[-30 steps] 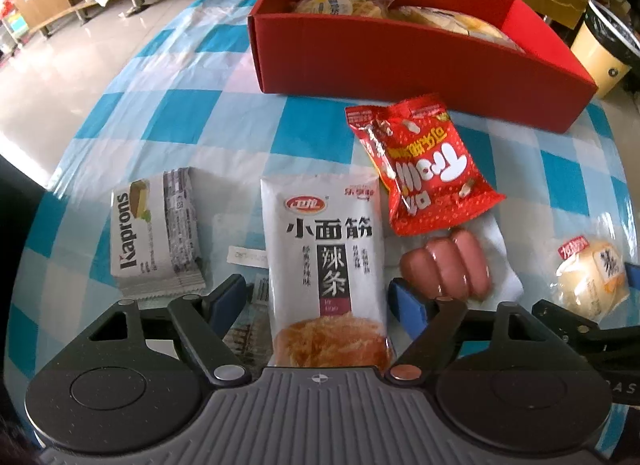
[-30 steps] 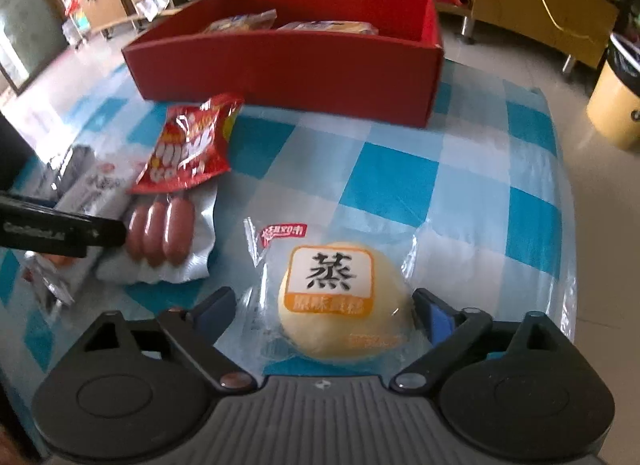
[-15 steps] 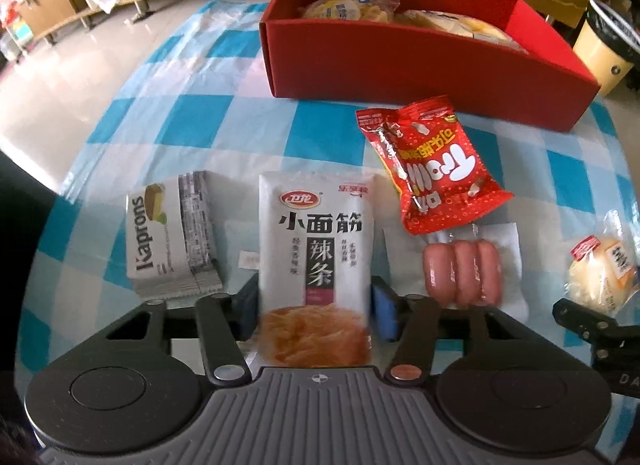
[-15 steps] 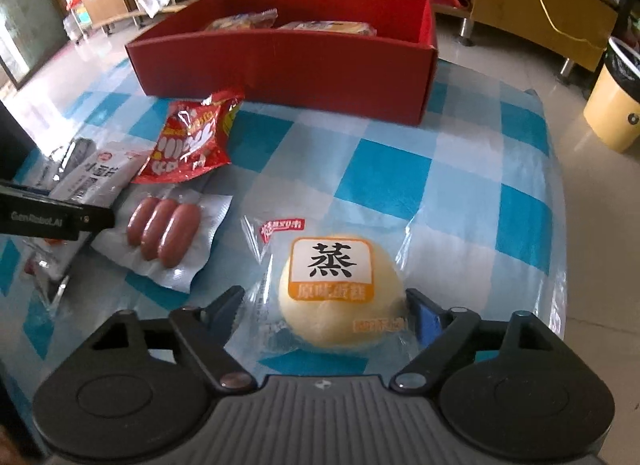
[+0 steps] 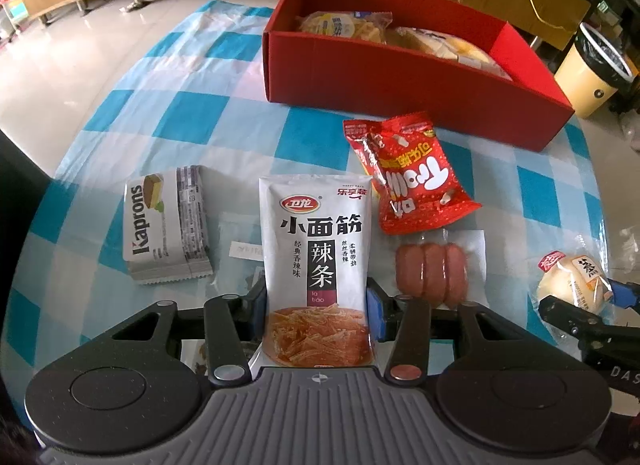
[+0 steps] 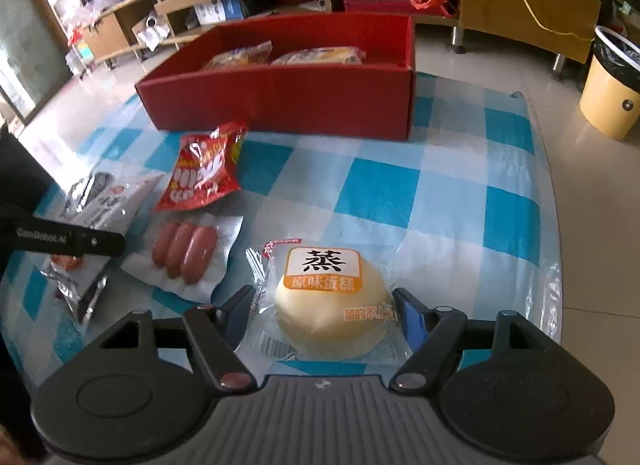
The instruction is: Organize snacks
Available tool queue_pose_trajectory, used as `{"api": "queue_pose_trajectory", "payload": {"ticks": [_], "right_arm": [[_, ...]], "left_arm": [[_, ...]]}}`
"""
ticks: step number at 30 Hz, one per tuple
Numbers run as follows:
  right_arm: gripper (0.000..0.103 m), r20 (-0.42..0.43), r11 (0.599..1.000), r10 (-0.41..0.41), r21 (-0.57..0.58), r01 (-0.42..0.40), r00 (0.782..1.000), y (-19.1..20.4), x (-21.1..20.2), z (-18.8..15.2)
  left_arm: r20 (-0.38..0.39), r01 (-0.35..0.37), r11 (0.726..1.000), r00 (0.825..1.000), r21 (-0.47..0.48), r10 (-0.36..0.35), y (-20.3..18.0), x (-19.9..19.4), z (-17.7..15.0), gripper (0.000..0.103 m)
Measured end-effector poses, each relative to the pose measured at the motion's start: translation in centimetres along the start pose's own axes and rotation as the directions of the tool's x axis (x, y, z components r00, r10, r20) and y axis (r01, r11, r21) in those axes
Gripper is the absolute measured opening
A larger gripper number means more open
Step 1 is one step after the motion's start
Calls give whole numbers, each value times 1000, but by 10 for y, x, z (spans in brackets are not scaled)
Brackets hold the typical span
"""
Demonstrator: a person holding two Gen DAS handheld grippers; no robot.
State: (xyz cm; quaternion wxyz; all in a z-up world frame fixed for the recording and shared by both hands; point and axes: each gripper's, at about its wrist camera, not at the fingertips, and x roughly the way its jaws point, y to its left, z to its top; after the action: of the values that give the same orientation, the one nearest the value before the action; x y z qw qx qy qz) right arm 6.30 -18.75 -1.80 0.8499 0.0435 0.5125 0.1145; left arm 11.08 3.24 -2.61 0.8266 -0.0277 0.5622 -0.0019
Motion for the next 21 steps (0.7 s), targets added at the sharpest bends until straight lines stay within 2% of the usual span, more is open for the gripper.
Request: {"api": "queue_pose_trajectory", "payload": {"ticks": [7,21], "right_arm": [[72,55,992,66,105,-72,996,-15,-12,7],[72,99,984,103,132,-116,990,-15,-11,18]], "left_arm": [[22,30,999,999,-11,-30,-2,-6,2,55],[82,19,999,996,29,-21,-17,-18,5,56]]}}
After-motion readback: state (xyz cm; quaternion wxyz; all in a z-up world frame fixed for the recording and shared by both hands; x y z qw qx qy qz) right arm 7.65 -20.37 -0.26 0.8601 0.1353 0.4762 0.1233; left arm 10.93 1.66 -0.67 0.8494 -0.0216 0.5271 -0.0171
